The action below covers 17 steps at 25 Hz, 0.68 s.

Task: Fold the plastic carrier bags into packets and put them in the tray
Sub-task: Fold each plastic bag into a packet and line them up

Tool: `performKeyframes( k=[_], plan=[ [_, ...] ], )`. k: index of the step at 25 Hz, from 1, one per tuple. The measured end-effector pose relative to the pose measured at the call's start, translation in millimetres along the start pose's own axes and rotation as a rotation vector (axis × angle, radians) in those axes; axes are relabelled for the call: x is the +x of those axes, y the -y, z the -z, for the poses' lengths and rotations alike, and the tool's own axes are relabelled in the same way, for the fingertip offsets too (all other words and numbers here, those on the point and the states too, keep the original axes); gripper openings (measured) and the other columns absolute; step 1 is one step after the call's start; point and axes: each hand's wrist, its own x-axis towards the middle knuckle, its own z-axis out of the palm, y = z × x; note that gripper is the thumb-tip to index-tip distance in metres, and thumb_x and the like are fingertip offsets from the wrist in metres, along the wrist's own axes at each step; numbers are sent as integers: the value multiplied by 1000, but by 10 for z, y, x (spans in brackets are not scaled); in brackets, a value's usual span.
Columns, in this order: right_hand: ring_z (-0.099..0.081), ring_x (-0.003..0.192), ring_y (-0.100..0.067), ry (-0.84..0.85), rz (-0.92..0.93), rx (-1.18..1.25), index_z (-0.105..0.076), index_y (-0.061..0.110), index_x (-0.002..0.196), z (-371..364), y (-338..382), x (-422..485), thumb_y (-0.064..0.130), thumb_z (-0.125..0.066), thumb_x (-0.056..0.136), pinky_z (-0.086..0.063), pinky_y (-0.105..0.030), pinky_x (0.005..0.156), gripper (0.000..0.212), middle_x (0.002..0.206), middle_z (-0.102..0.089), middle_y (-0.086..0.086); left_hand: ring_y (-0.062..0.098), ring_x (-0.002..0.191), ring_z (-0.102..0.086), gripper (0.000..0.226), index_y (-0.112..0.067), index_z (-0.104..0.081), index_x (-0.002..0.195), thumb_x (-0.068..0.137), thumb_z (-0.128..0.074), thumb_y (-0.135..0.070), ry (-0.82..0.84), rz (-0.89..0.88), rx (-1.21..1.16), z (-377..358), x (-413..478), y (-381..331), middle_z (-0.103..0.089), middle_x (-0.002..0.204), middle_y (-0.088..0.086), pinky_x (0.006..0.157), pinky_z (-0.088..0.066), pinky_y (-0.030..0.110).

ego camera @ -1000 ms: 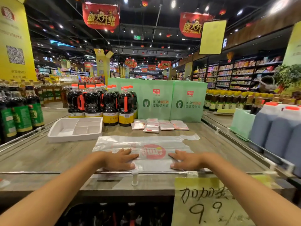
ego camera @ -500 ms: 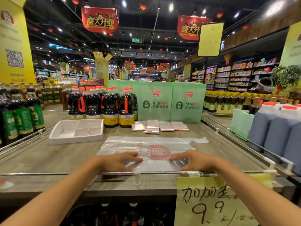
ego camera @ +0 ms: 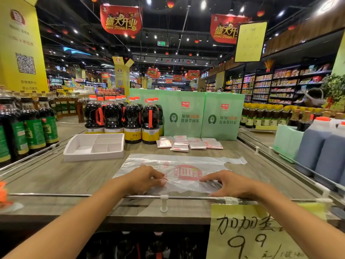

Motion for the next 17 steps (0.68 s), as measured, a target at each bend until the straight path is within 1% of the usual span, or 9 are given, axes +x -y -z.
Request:
performKeyframes(
  k=[4,5,7,9,11,13,14,16,17],
  plan=[
    [-52,129,2,9,-11,-53,-65,35,135,13,24,-22,38,-61,100,-38,-24,114,35,143,-57,19,6,138,-44,50,-39,-61,138,91,-65,-58,77,-34,6,60,-81,44,-44,155,-19,118,-35,38],
    [-58,120,3,18,-19,-42,-69,34,130,18,12,-30,37,-56,103,-43,-23,109,30,135,-64,18,5,141,-38,64,-42,-56,142,84,-65,-68,118,-44,15,75,-123,63,-39,158,-19,119,-31,36],
    [-61,82,5,18,-39,16,-76,30,111,49,-1,-47,39,-51,106,-49,-20,83,28,98,-73,18,4,144,-33,86,-45,-48,147,70,-60,-82,163,-29,28,110,-208,84,-33,160,-20,121,-27,34],
    [-50,63,2,14,-60,57,-76,28,96,80,-10,-56,41,-50,106,-42,-20,69,31,73,-63,18,3,142,-36,75,-46,-48,146,79,-64,-76,156,-25,-6,131,-266,112,-37,158,-21,120,-27,32],
    [-50,64,-1,38,-64,81,-75,35,92,104,-40,-76,41,-50,105,-43,-24,69,29,73,-62,16,-2,137,-42,45,-45,-57,139,95,-61,-54,129,-39,-17,174,-304,160,-45,152,-22,117,-32,28],
    [-56,73,-3,69,-57,85,-76,37,98,151,-83,-106,39,-50,106,-47,-28,76,26,83,-68,11,-7,118,-56,27,-42,-69,125,102,-54,-45,121,-19,-14,263,-351,210,-59,136,-26,105,-42,24],
    [-60,80,-4,73,-59,84,-76,34,106,186,-120,-117,38,-50,106,-49,-28,82,26,92,-72,10,-9,99,-61,24,-40,-73,114,103,-53,-44,124,7,-35,314,-381,230,-68,115,-29,93,-46,21],
    [-61,85,-8,64,-59,100,-75,21,107,269,-210,-125,35,-51,106,-49,-35,90,28,95,-71,9,-6,71,-57,24,-37,-73,94,104,-52,-42,124,69,-78,422,-430,257,-66,76,-27,72,-43,17],
    [-60,84,-11,50,-63,104,-74,15,103,313,-257,-122,34,-51,106,-48,-40,92,30,92,-68,7,-4,69,-56,25,-36,-72,90,104,-51,-39,116,85,-100,461,-435,285,-65,71,-25,70,-42,16]
  ],
)
